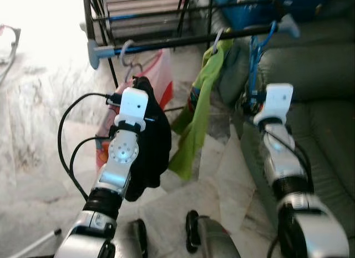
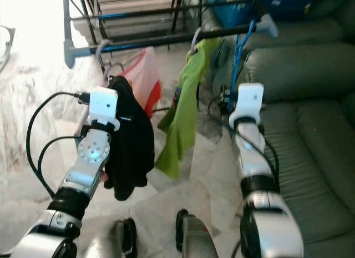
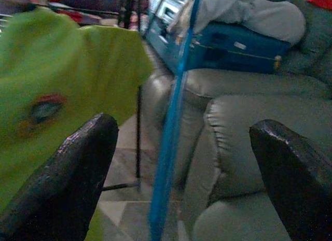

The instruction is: Hang hanger

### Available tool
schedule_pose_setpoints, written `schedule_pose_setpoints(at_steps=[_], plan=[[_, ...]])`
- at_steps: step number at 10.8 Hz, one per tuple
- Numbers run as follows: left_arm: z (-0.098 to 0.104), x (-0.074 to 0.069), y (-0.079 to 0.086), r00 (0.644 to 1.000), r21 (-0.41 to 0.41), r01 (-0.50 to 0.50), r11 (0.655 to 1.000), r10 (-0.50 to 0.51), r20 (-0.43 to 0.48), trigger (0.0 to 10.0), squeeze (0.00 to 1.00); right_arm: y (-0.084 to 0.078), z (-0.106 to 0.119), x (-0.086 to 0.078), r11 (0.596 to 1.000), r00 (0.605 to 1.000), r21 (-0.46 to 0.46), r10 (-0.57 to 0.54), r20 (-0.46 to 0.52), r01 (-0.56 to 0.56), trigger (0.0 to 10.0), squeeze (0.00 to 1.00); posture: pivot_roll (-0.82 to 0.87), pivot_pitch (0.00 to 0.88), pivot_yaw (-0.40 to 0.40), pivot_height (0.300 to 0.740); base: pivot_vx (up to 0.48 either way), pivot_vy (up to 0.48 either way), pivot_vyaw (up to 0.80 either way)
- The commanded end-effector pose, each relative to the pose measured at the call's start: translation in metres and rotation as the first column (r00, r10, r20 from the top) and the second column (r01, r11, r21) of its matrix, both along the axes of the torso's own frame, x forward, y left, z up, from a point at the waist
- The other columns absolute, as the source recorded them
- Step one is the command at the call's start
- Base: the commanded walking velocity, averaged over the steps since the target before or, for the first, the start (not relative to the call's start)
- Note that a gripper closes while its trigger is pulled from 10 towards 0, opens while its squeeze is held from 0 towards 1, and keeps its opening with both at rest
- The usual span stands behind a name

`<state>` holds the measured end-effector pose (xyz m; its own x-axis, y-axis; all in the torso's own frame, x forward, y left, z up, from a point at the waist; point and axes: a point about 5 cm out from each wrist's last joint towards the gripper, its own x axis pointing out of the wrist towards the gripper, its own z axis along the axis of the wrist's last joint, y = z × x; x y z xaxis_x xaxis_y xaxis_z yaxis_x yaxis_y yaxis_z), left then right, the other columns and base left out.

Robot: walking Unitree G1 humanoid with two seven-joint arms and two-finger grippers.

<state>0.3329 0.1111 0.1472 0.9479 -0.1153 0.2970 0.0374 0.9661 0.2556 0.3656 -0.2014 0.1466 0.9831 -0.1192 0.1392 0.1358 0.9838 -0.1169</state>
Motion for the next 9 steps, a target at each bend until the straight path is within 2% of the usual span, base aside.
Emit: schedule_pose_setpoints(at_steps=[1, 3, 5, 7, 9], plan=[[0.004, -0.005, -0.004, 1.000, 0.007, 0.016, 1.000, -0.017, 0.023, 10.0, 0.00, -0.010, 0.000, 0.001, 0.999, 0.999, -0.004, -0.049, -0.012, 0.049, 10.0, 0.00, -0.06, 0.295, -0.031, 0.740, 0.000, 0.000, 0.00], [0.004, -0.015, -0.005, 1.000, 0.002, 0.013, 1.000, -0.013, 0.018, 10.0, 0.00, -0.012, 0.005, 0.006, 0.998, 0.998, -0.001, -0.062, -0.010, 0.062, 10.0, 0.00, -0.03, 0.320, -0.037, 0.740, 0.000, 0.000, 0.00], [-0.007, -0.031, -0.004, 1.000, 0.003, 0.008, 1.000, -0.008, -0.014, 10.0, 0.00, -0.003, 0.004, 0.014, 0.999, 0.997, -0.003, -0.054, -0.060, 0.054, 10.0, 0.00, -0.01, 0.359, -0.058, 0.740, 0.000, 0.000, 0.00], [-0.009, -0.041, 0.002, 0.999, 0.007, -0.014, 1.000, 0.015, -0.040, 10.0, 0.00, 0.009, 0.012, 0.024, 1.000, 0.996, 0.007, -0.017, -0.083, 0.018, 10.0, 0.00, 0.02, 0.378, -0.065, 0.740, 0.000, 0.000, 0.00], [-0.007, -0.042, 0.002, 0.999, 0.008, -0.017, 1.000, 0.017, -0.048, 10.0, 0.00, 0.012, 0.022, 0.031, 1.000, 0.996, 0.011, -0.018, -0.088, 0.019, 10.0, 0.00, 0.02, 0.379, -0.062, 0.740, 0.000, 0.000, 0.00]])
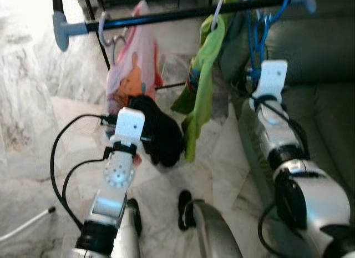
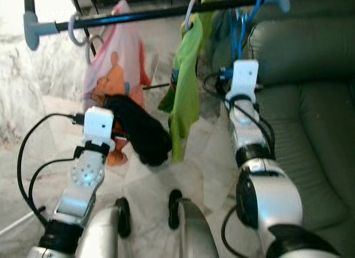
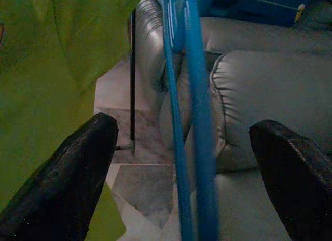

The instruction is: Hang hanger

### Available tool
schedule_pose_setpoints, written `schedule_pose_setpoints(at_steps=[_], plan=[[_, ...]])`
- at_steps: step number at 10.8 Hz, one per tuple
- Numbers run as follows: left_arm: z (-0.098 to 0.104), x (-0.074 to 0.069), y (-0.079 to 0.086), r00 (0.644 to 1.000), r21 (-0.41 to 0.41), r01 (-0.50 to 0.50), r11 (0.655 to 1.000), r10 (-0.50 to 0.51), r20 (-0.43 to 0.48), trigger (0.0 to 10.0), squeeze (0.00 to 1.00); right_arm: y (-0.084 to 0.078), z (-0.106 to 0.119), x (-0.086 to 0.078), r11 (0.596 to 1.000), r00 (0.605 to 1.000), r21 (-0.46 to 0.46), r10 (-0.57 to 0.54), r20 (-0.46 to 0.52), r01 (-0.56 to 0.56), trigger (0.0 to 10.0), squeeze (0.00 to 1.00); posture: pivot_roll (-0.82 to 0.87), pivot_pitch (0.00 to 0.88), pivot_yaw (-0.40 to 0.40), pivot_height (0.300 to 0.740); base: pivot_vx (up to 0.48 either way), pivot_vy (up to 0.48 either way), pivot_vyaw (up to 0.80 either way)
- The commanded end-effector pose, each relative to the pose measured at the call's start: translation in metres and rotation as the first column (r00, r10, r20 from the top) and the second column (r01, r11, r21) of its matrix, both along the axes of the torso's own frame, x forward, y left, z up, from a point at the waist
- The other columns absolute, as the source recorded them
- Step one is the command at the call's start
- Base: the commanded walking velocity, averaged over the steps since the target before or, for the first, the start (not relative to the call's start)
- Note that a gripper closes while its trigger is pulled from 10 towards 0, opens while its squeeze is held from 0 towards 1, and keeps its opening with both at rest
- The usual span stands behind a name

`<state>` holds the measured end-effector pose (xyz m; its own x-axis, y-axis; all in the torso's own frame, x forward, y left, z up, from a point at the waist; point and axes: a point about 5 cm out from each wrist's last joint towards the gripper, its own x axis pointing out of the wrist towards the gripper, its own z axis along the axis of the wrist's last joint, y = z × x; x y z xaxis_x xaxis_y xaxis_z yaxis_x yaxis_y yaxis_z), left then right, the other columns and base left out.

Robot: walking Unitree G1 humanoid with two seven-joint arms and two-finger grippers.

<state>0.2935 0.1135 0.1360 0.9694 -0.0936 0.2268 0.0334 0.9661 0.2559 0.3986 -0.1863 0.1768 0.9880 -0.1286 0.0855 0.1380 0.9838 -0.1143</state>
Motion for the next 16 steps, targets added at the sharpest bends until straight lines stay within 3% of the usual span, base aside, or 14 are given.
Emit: schedule_pose_setpoints(at_steps=[1, 3, 4, 5, 9, 10, 11, 16], plan=[[0.005, -0.004, -0.002, 1.000, 0.006, 0.012, 1.000, -0.012, 0.022, 10.0, 0.00, -0.004, -0.005, -0.001, 1.000, 0.999, 0.004, -0.010, -0.030, 0.011, 10.0, 0.00, 0.02, 0.382, -0.061, 0.740, 0.000, 0.000, 0.00], [0.003, -0.008, -0.004, 1.000, 0.011, 0.021, 1.000, -0.021, -0.001, 10.0, 0.00, -0.006, 0.002, 0.004, 1.000, 0.999, -0.002, 0.007, -0.051, -0.007, 10.0, 0.00, 0.02, 0.387, -0.066, 0.740, 0.000, 0.000, 0.00], [0.002, -0.009, -0.004, 1.000, 0.011, 0.021, 1.000, -0.021, -0.005, 10.0, 0.00, -0.007, 0.005, 0.005, 1.000, 0.999, -0.007, 0.010, -0.053, -0.010, 1.1, 0.00, 0.02, 0.387, -0.067, 0.740, 0.000, 0.000, 0.00], [0.002, -0.010, -0.005, 1.000, 0.012, 0.019, 1.000, -0.018, -0.014, 10.0, 0.00, -0.008, 0.014, 0.008, 0.999, 0.998, -0.021, 0.031, -0.048, -0.032, 0.0, 0.00, 0.02, 0.387, -0.071, 0.740, 0.000, 0.000, 0.00], [-0.002, -0.011, -0.008, 0.999, 0.018, 0.020, 1.000, -0.019, -0.047, 10.0, 0.00, -0.018, 0.043, 0.016, 0.996, 0.998, -0.075, 0.048, -0.035, -0.050, 0.2, 0.00, 0.01, 0.386, -0.081, 0.740, 0.000, 0.000, 0.00], [-0.005, -0.011, -0.008, 0.998, 0.028, 0.022, 0.999, -0.020, -0.064, 10.0, 0.00, -0.020, 0.048, 0.016, 0.996, 0.998, -0.075, 0.047, -0.029, -0.049, 4.7, 0.00, 0.01, 0.385, -0.081, 0.740, 0.000, 0.000, 0.00], [-0.005, -0.011, -0.008, 0.997, 0.028, 0.024, 0.999, -0.022, -0.069, 10.0, 0.00, -0.018, 0.047, 0.017, 0.995, 0.997, -0.075, 0.067, -0.042, -0.070, 10.0, 0.00, 0.01, 0.384, -0.079, 0.740, 0.000, 0.000, 0.00], [-0.007, -0.009, -0.009, 0.996, 0.036, 0.027, 0.999, -0.023, -0.086, 10.0, 0.00, -0.017, 0.026, 0.013, 0.993, 0.989, -0.074, 0.085, -0.121, -0.095, 10.0, 0.00, 0.01, 0.377, -0.077, 0.740, 0.000, 0.000, 0.00]])
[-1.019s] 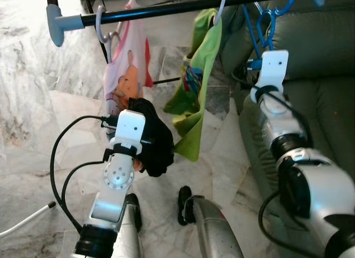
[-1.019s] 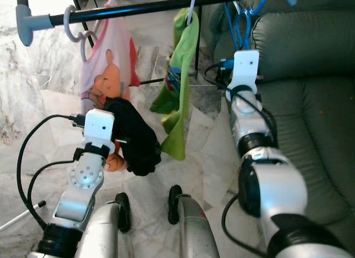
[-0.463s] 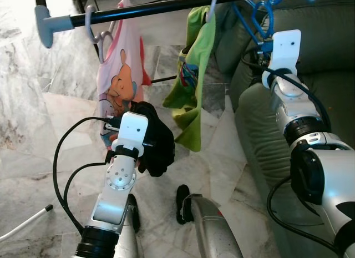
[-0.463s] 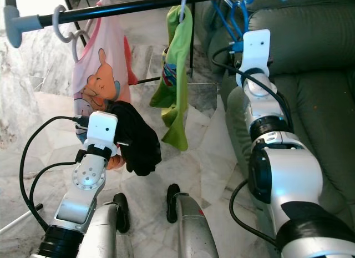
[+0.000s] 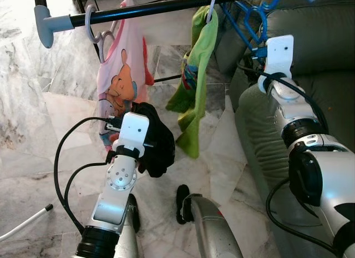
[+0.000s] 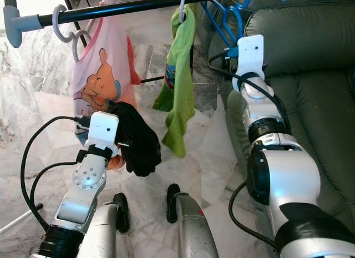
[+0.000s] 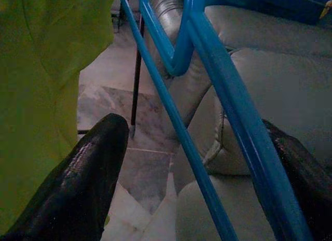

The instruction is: Hang hanger

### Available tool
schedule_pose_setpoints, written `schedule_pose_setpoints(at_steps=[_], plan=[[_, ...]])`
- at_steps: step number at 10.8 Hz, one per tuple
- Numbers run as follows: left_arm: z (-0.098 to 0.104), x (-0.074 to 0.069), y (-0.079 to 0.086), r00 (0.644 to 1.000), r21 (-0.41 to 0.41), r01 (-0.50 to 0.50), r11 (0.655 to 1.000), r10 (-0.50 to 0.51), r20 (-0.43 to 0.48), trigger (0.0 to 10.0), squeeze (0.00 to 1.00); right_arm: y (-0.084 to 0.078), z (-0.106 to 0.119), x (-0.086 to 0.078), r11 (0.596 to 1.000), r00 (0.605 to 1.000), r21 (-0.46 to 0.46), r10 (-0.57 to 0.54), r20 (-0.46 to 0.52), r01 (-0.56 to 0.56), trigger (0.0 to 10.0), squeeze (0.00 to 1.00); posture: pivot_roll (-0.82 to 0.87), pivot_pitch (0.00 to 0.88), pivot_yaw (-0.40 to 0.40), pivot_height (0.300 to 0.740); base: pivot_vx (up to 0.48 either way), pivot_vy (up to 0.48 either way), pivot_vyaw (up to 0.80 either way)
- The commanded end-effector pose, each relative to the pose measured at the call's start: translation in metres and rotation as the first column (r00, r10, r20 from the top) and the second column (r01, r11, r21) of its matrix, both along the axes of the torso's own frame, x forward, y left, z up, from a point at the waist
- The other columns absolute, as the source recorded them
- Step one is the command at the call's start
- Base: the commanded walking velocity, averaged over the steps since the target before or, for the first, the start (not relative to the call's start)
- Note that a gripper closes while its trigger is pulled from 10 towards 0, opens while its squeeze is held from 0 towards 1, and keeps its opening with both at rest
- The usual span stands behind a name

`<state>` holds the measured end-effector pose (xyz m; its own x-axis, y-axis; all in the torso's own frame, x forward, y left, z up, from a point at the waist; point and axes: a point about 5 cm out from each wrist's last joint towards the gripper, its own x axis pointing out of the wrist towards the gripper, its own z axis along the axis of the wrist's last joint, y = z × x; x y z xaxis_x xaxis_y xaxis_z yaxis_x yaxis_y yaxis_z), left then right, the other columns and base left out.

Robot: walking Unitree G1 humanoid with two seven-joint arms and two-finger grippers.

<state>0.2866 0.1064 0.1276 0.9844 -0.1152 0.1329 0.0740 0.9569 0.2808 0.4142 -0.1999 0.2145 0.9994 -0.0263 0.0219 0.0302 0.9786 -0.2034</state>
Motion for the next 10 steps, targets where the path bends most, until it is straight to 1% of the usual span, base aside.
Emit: schedule_pose_setpoints(at_steps=[1, 4, 5, 6, 7, 8, 9, 10], plan=[[0.001, -0.001, -0.001, 1.000, 0.009, 0.008, 1.000, -0.008, 0.005, 10.0, 0.00, -0.002, -0.012, -0.002, 1.000, 0.999, 0.025, -0.001, -0.048, 0.002, 10.0, 1.00, 0.01, 0.374, -0.077, 0.740, 0.000, 0.000, 0.00], [-0.001, -0.001, 0.000, 1.000, 0.014, 0.003, 1.000, -0.003, -0.008, 10.0, 0.00, 0.002, -0.013, -0.002, 0.999, 0.998, 0.030, 0.024, -0.056, -0.023, 10.0, 1.00, 0.02, 0.372, -0.078, 0.740, 0.000, 0.000, 0.00], [-0.001, 0.000, 0.001, 1.000, 0.017, 0.000, 1.000, 0.000, -0.010, 10.0, 0.00, 0.002, -0.012, -0.002, 0.999, 0.998, 0.015, 0.030, -0.057, -0.029, 10.0, 1.00, 0.01, 0.369, -0.079, 0.740, 0.000, 0.000, 0.00], [-0.001, 0.000, 0.000, 1.000, 0.019, -0.001, 1.000, 0.001, -0.013, 10.0, 0.00, 0.000, -0.010, -0.001, 0.999, 0.998, 0.019, 0.029, -0.057, -0.028, 10.0, 0.65, 0.01, 0.369, -0.081, 0.740, 0.000, 0.000, 0.00], [-0.002, 0.000, 0.000, 1.000, 0.020, 0.000, 1.000, 0.001, -0.015, 10.0, 0.00, 0.000, -0.009, -0.001, 0.999, 0.998, 0.024, 0.034, -0.058, -0.033, 10.0, 0.00, 0.01, 0.369, -0.081, 0.740, 0.000, 0.000, 0.00], [-0.002, 0.000, 0.000, 1.000, 0.022, 0.000, 1.000, 0.000, -0.019, 10.0, 0.00, -0.001, -0.005, 0.000, 0.999, 0.998, 0.023, 0.036, -0.053, -0.035, 10.0, 0.00, 0.01, 0.367, -0.082, 0.740, 0.000, 0.000, 0.00], [-0.003, 0.000, 0.000, 1.000, 0.026, 0.001, 1.000, 0.000, -0.023, 10.0, 0.00, -0.001, -0.001, 0.001, 0.999, 0.998, 0.025, 0.038, -0.047, -0.036, 4.1, 0.00, 0.01, 0.366, -0.082, 0.740, 0.000, 0.000, 0.00], [-0.004, 0.000, 0.000, 1.000, 0.030, -0.001, 1.000, 0.002, -0.027, 10.0, 0.00, 0.000, 0.002, 0.002, 0.999, 0.998, 0.028, 0.041, -0.046, -0.039, 0.0, 0.00, 0.01, 0.363, -0.083, 0.740, 0.000, 0.000, 0.00]])
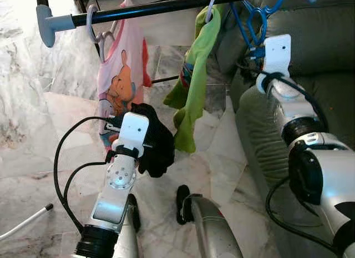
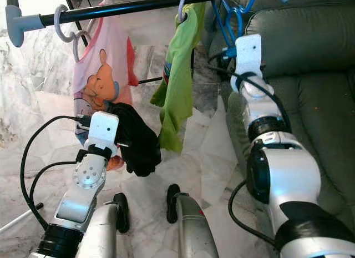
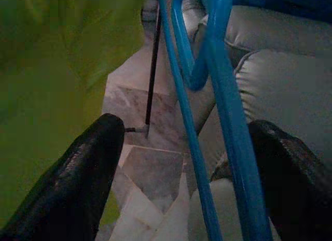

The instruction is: Hang hanger

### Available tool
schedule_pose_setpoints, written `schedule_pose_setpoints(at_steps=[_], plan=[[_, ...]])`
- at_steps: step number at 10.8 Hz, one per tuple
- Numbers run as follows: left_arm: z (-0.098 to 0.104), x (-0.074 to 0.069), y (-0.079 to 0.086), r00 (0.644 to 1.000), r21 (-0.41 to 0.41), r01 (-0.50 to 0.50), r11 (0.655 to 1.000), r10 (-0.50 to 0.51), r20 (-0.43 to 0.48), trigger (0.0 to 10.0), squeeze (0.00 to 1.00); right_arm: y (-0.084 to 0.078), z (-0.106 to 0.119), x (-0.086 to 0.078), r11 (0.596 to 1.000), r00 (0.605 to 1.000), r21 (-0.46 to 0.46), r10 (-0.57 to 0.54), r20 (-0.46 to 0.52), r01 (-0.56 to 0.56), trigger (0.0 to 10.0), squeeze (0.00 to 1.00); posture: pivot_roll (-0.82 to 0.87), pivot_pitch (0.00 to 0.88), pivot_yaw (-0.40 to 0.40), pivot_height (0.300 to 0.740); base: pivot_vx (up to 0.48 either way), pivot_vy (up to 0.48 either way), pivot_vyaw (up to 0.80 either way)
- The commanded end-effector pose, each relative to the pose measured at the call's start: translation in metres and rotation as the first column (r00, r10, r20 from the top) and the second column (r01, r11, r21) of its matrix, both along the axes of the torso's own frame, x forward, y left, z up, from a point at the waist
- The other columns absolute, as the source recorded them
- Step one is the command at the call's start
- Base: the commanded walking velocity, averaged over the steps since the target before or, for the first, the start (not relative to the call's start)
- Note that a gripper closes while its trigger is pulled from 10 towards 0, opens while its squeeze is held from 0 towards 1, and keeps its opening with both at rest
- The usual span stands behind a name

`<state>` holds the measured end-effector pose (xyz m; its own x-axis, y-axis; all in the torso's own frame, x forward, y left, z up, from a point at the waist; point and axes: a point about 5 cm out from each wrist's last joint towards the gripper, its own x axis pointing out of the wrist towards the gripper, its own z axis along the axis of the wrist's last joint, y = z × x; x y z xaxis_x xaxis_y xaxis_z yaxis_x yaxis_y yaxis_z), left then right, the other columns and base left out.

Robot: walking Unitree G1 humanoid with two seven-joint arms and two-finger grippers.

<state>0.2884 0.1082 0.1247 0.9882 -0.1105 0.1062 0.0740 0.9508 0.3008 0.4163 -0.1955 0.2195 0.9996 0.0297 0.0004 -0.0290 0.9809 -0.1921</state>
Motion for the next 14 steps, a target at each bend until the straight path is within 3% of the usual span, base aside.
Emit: schedule_pose_setpoints(at_steps=[1, 13, 14], plan=[[-0.0015, -0.0012, -0.0019, 1.000, 0.009, 0.005, 1.000, -0.005, -0.007, 10.0, 0.00, -0.0032, -0.0019, -0.0001, 1.000, 1.000, 0.015, -0.012, -0.025, 0.012, 0.0, 0.00, 0.01, 0.363, -0.083, 0.740, 0.000, 0.000, 0.00], [-0.0019, -0.0013, -0.0019, 1.000, 0.011, 0.005, 1.000, -0.004, -0.010, 10.0, 0.00, -0.0026, -0.0008, 0.0002, 1.000, 1.000, 0.015, -0.008, -0.025, 0.008, 0.0, 0.00, 0.01, 0.362, -0.085, 0.740, 0.000, 0.000, 0.00], [-0.0038, -0.0002, -0.0022, 1.000, 0.019, 0.004, 1.000, -0.004, -0.016, 10.0, 0.00, -0.0070, 0.0029, -0.0003, 0.999, 0.999, 0.030, -0.037, 0.012, 0.037, 0.0, 0.00, 0.01, 0.360, -0.081, 0.740, 0.000, 0.000, 0.00]])
